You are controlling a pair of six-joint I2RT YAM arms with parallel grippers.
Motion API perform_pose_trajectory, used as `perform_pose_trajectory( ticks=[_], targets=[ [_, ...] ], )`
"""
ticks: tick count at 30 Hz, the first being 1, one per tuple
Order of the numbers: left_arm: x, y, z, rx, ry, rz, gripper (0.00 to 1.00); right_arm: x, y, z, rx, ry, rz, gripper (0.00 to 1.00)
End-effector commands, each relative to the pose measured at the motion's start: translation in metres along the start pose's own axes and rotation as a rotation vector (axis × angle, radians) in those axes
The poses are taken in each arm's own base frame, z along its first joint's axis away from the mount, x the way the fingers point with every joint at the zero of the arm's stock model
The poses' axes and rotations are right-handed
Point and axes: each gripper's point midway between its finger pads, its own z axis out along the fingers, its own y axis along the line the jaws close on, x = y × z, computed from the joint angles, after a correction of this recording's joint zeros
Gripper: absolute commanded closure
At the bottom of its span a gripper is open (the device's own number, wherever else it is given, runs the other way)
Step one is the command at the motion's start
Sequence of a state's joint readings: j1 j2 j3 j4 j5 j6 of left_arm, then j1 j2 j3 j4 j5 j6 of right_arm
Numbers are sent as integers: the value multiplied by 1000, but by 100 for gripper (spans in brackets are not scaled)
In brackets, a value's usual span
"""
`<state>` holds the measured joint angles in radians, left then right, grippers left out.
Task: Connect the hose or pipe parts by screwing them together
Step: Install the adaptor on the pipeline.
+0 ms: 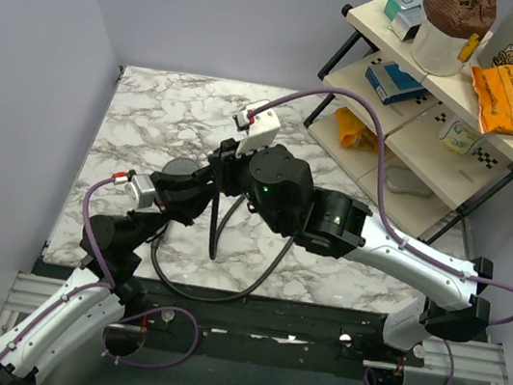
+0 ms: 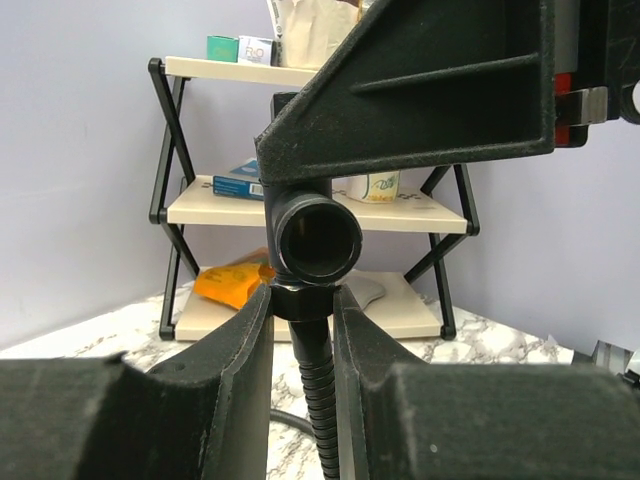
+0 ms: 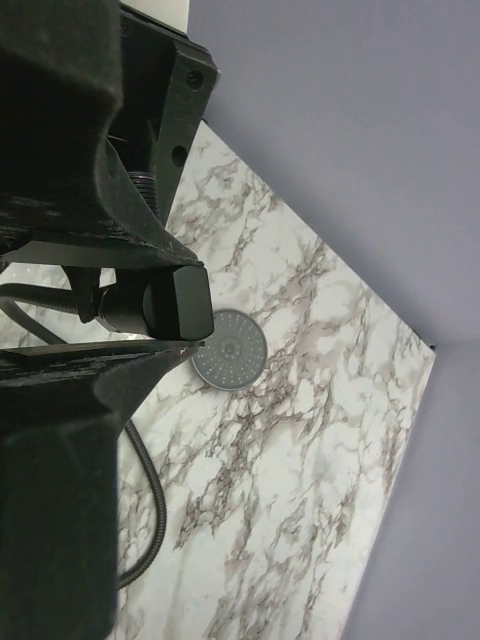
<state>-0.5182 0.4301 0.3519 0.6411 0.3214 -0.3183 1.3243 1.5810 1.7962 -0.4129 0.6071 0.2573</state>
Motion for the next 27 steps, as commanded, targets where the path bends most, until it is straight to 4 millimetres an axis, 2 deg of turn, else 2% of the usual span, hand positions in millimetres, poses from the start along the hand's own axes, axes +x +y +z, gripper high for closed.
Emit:
perform_pose_trajectory(
  ticks=[1, 2, 5, 9, 11, 13, 15, 17, 18, 19, 21, 27],
  targets=[
    [-95, -28, 3, 92, -292, 98, 100, 57, -8, 1, 68, 190, -98, 70],
    [-94, -28, 2, 94, -291, 97, 100, 54, -8, 1, 70, 185, -91, 66],
    [-93, -30, 0, 101, -293, 86, 100, 38, -8, -1, 84, 160, -69, 64],
    [-92, -31, -1, 109, -298, 69, 100, 35, -10, 1, 119, 167, -67, 60],
    [-91, -31, -2, 110, -303, 66, 100, 28, -7, 2, 116, 160, -56, 52],
    [-92, -32, -3, 110, -309, 67, 100, 34, -3, 5, 119, 184, -77, 49],
    [-89, -31, -4, 110, -302, 59, 100, 25, 3, 5, 105, 173, -74, 46],
    [-90, -33, -5, 115, -312, 54, 100, 25, 6, 8, 104, 179, -81, 43],
    [-87, -32, -5, 114, -306, 49, 100, 23, 9, 7, 99, 178, -81, 40],
    [-89, -33, -6, 114, -312, 49, 100, 19, 10, 7, 97, 169, -81, 31],
    [-88, -32, -6, 113, -311, 44, 100, 16, 8, 5, 110, 165, -91, 30],
    [-87, -35, -7, 126, -305, 38, 100, -10, 1, -3, 129, 93, -68, 29]
  ],
)
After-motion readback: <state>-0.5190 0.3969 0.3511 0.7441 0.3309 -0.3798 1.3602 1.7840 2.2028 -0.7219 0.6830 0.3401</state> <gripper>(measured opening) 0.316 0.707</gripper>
